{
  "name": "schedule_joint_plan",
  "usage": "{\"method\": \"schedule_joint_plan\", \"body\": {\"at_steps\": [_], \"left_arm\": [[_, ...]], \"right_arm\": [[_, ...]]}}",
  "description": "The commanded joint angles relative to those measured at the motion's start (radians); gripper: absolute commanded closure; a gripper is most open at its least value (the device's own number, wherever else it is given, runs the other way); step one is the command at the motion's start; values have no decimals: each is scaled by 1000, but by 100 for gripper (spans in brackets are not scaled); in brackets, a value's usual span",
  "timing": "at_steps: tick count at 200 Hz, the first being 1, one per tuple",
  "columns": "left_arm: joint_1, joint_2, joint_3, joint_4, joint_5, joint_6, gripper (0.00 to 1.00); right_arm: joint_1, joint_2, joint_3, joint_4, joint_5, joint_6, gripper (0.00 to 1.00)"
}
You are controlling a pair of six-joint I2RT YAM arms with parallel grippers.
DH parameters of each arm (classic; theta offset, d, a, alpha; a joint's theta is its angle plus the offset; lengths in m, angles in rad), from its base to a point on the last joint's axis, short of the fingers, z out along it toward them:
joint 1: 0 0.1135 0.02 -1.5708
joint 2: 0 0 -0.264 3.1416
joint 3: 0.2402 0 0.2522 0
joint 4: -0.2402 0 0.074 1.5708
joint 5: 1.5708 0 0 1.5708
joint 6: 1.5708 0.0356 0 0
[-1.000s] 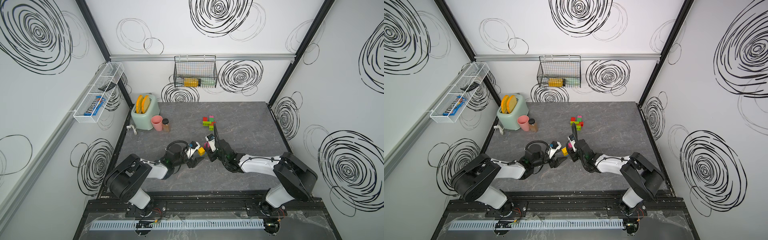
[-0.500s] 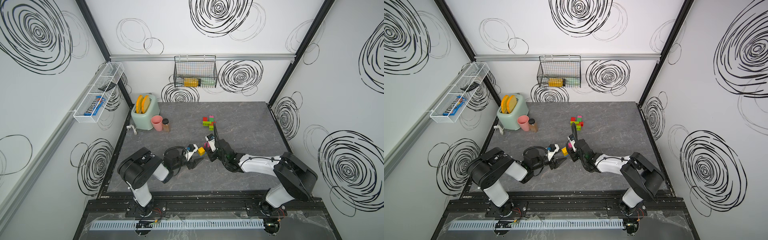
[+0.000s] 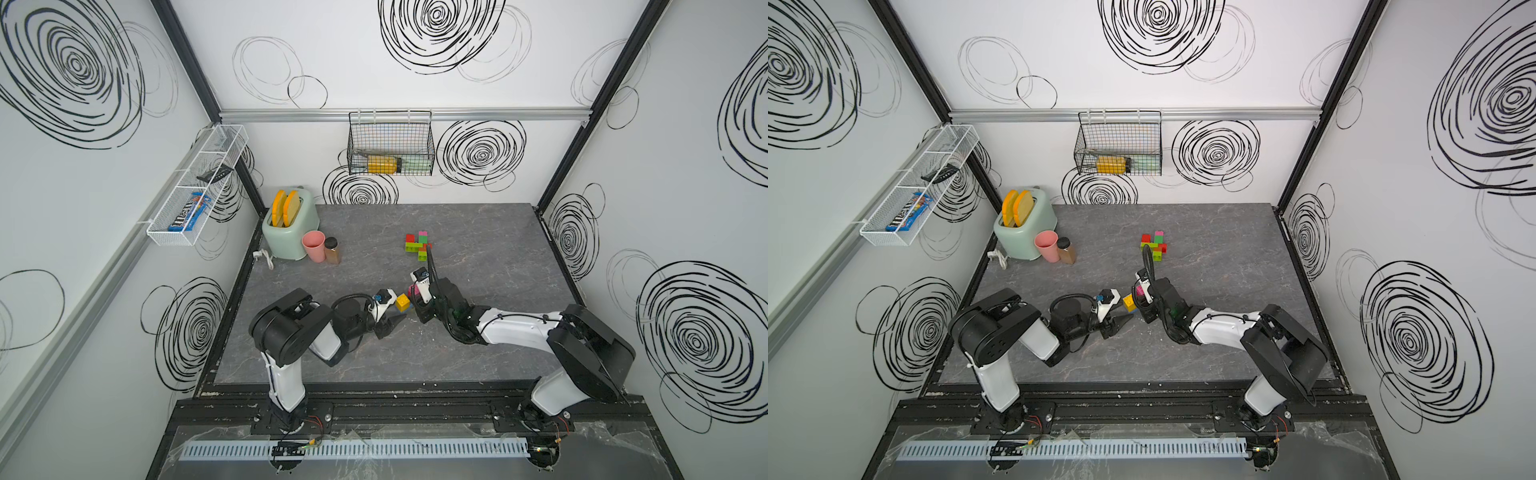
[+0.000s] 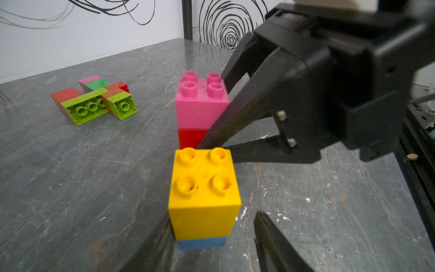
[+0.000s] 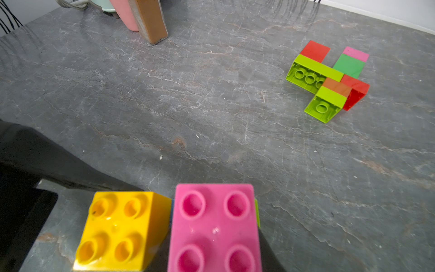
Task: Assemble the number 4 with lego
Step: Assemble the lego brick with the lego brick.
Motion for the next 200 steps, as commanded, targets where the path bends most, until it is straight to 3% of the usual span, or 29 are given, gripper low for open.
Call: {"method": "schedule_joint_plan", "body": {"at_steps": [1,55,85,151,175,187,200], "left_arm": [[-15,24,16,59,28,8,45],[-20,52,48,68,34,3,52],[-22,69,58,75,34,-1,62],[-29,80,28,75,-7,52,72],[-29,74,16,75,-26,72,86],[-29,69,12,75,-31,77,100],[-26,62,10,77,-28,76,100]], "right_arm": [[1,41,-47,-271,-23,14,100],[1,46,-47,-271,-28,21,100],[2,46,-47,-272,-27,20,100],[2,44,-55,-268,-19,24,100],[2,40,-59,-266,-15,26,100],[2,32,-62,-262,-19,23,100],[2,16,-68,-254,-31,15,91]]}}
